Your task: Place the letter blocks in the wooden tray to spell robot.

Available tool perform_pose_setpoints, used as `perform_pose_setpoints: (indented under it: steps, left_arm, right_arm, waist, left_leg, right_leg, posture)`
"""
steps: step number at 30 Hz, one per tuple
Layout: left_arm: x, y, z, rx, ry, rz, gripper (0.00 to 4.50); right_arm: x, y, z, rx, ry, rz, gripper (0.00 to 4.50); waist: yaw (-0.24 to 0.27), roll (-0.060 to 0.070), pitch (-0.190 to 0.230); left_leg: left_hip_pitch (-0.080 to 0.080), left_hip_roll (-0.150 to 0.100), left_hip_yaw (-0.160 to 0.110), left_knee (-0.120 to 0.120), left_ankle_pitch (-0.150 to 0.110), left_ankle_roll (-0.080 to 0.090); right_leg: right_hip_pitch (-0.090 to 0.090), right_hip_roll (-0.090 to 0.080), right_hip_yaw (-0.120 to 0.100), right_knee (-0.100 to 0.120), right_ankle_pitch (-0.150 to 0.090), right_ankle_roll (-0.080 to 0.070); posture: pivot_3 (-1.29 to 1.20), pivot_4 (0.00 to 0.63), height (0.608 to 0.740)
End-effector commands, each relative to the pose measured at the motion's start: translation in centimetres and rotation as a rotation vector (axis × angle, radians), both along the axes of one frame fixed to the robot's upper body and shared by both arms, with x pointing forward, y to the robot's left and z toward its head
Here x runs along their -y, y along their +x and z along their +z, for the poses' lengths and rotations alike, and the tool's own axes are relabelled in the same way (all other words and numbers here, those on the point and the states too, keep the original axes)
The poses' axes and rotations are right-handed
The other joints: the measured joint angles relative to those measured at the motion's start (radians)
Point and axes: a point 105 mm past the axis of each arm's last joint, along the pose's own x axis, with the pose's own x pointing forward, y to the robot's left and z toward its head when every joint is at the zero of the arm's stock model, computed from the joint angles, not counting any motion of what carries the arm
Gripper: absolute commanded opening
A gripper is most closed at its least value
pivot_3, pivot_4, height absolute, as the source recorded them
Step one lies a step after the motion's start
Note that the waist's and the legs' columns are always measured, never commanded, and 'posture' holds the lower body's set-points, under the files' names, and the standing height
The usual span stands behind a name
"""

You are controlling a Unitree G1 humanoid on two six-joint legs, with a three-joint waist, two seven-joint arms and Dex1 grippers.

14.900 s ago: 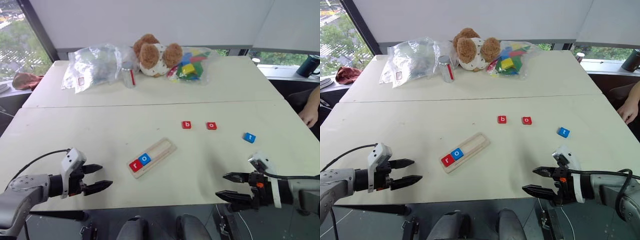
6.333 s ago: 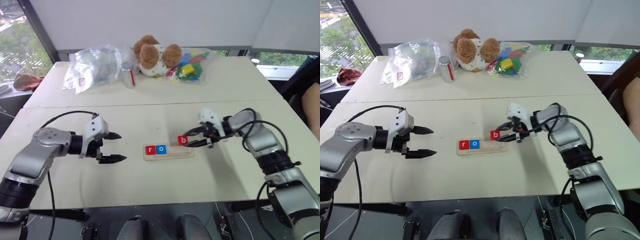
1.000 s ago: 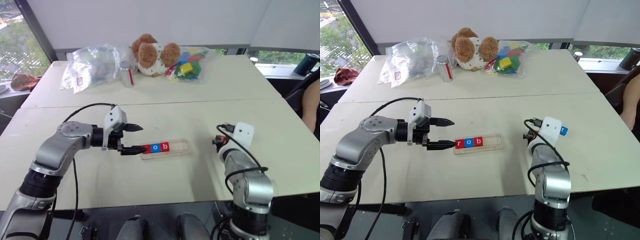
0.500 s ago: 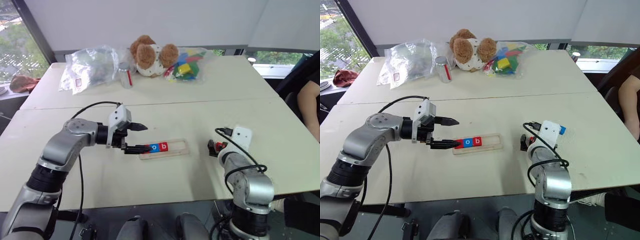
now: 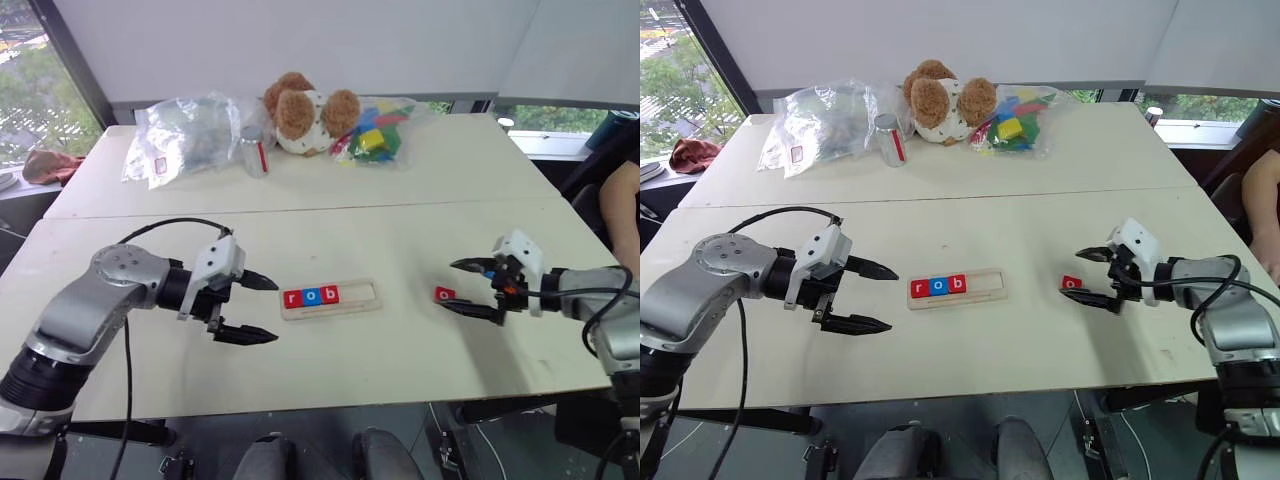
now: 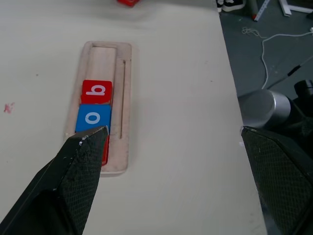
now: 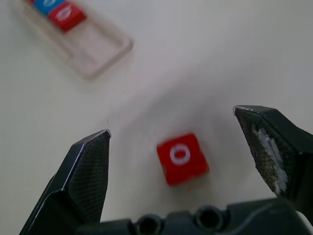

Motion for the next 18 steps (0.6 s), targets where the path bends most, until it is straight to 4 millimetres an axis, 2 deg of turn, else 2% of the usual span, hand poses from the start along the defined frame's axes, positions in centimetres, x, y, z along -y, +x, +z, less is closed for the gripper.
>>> perform_pose_setpoints:
  steps: [1,10,13,18]
  left_arm:
    - [-0.5,0.1,1.2,0.046,-0.013,0.038,4.5]
    - [-0.5,0.2,1.1,0.044,-0.032,0.084,4.5]
    - [-0.7,0.4,1.0,0.048,-0.026,0.095,4.5]
    - [-0.9,0.6,1.2,0.06,-0.021,0.108,4.5]
  right_arm:
    - [0.4,0.1,-0.3,-0.004,-0.047,0.07,4.41]
    - [1.2,1.3,-2.2,-0.022,-0.068,0.071,4.41]
    - [1.1,1.6,-2.5,-0.027,-0.063,0.066,3.57]
    - [1.1,1.8,-2.6,-0.033,-0.055,0.065,1.11]
  waist:
    - [0.002,0.0,0.0]
    - [0.005,0.0,0.0]
    - [0.004,0.0,0.0]
    - [0.004,0.0,0.0]
  left_leg:
    - [0.0,0.0,0.0,0.0,0.0,0.0]
    - [-0.001,0.0,0.0,0.0,0.0,-0.001]
    - [-0.001,0.0,0.0,0.0,0.0,-0.001]
    - [-0.001,0.0,0.0,0.0,0.001,-0.002]
  right_leg:
    - [0.0,0.0,0.0,0.0,0.0,0.0]
    - [-0.001,-0.002,0.0,0.0,0.0,0.0]
    - [-0.001,-0.002,0.0,0.0,0.0,0.0]
    - [-0.001,-0.003,0.0,0.0,0.0,0.0]
  posture:
    - [0.0,0.15,0.74]
    - [0.0,0.15,0.74]
    - [0.0,0.15,0.74]
    - [0.0,0.15,0.74]
